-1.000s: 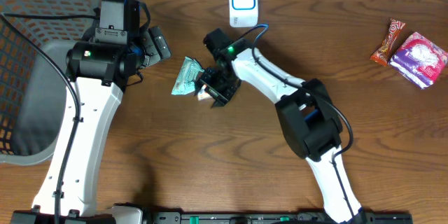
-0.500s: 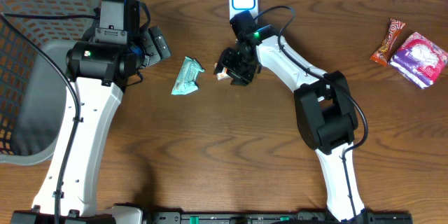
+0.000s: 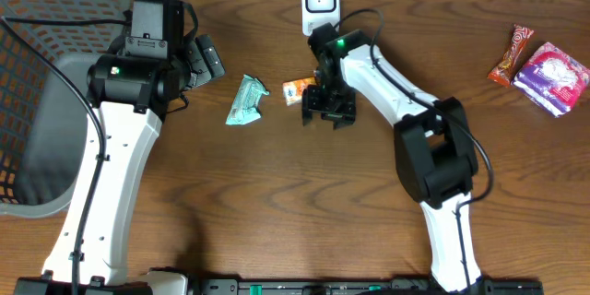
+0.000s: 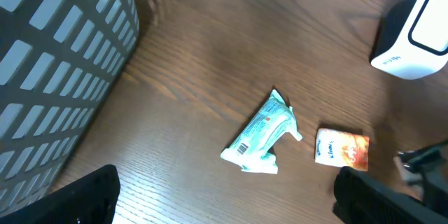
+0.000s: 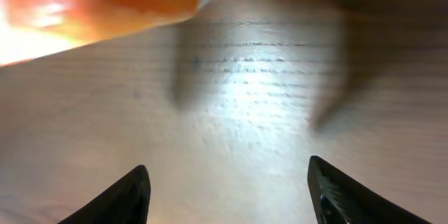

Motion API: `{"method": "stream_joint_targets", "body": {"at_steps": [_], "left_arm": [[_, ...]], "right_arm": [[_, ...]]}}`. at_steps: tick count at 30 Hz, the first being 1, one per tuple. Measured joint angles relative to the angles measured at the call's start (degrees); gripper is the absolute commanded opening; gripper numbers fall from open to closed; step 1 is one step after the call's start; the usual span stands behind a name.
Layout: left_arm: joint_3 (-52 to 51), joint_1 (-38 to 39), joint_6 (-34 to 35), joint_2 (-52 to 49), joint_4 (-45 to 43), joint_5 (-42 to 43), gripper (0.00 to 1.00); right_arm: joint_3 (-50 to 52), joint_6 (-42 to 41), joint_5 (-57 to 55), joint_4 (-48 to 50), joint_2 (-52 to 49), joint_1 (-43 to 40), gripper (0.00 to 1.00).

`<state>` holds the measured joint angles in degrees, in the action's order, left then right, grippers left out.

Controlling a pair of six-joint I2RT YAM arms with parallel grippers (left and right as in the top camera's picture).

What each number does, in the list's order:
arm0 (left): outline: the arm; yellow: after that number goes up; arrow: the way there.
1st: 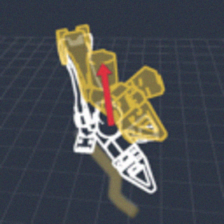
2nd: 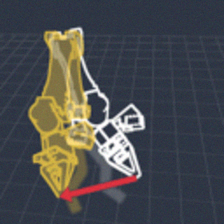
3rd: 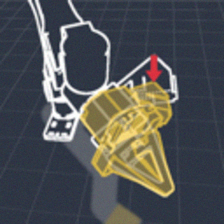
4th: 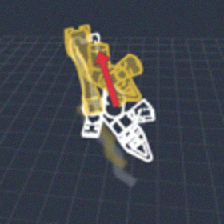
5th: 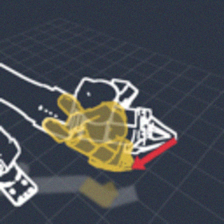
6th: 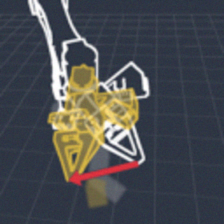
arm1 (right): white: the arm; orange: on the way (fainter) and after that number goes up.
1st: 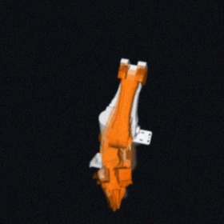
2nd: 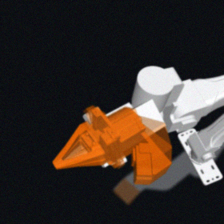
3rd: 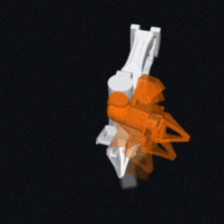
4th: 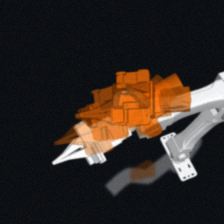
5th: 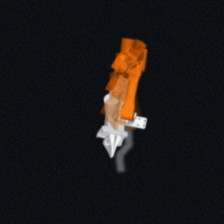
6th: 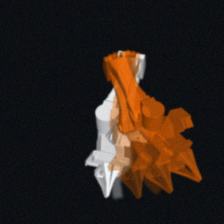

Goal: Scan the item barcode

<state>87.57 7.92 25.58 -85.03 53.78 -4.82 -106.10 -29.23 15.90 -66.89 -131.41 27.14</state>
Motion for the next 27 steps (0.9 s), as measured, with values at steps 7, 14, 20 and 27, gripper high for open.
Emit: {"method": "stream_joint_targets", "body": {"at_steps": [7, 14, 20, 27], "left_arm": [[0.0, 0.0, 0.0, 0.0, 0.0, 0.0, 0.98], [0.0, 0.0, 0.0, 0.0, 0.0, 0.0, 0.98], [0.0, 0.0, 0.0, 0.0, 0.0, 0.0, 0.98], [0.0, 0.0, 0.0, 0.0, 0.0, 0.0, 0.98]], "right_arm": [[0.1, -0.6, -2.5, 5.1, 8.2, -0.3, 0.68], [0.1, -10.6, -3.2, 9.1, 8.6, -2.5, 0.61], [0.1, -21.9, -3.6, 11.7, 7.7, -1.8, 0.62], [0.1, -34.6, -4.5, 12.9, 4.8, 3.1, 0.59]]}}
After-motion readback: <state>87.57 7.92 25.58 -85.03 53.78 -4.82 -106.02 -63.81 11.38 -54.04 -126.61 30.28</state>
